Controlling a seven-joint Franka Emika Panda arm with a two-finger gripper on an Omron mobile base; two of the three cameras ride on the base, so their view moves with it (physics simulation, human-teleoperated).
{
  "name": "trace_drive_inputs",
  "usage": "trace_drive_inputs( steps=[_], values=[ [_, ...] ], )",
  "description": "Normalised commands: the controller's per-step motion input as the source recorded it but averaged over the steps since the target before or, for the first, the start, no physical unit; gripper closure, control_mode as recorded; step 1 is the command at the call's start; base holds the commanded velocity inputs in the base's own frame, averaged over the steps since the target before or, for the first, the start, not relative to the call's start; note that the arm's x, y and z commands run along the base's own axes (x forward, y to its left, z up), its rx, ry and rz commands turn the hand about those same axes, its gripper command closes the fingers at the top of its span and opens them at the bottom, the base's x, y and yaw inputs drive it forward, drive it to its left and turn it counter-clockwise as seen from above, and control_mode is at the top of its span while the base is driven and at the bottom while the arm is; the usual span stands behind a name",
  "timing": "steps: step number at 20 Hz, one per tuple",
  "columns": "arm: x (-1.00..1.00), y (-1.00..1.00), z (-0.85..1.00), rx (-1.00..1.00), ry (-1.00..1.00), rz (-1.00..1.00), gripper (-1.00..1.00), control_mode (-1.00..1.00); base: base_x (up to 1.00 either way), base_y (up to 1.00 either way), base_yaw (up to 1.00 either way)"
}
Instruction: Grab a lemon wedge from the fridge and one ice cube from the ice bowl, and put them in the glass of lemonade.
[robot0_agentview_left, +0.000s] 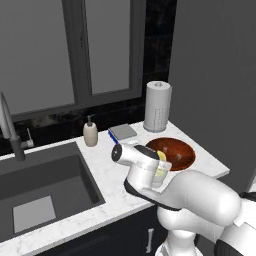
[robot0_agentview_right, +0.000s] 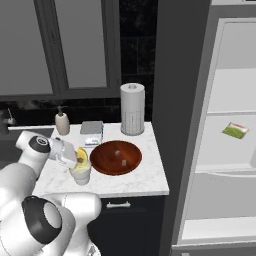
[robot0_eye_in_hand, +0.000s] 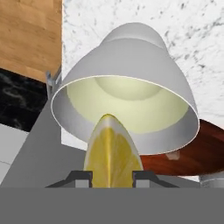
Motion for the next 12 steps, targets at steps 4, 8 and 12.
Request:
trace_drive_inputs(
  steps=[4, 8, 12],
  values=[
    [0.18, 0.00, -0.25, 0.00, 0.00, 0.00, 1.00, -1.00, 0.00, 0.00, 0.00],
    [0.17, 0.00, -0.24, 0.00, 0.00, 0.00, 1.00, -1.00, 0.00, 0.00, 0.00],
    [0.15, 0.00, -0.22, 0.00, 0.00, 0.00, 1.00, -1.00, 0.00, 0.00, 0.00]
  ],
)
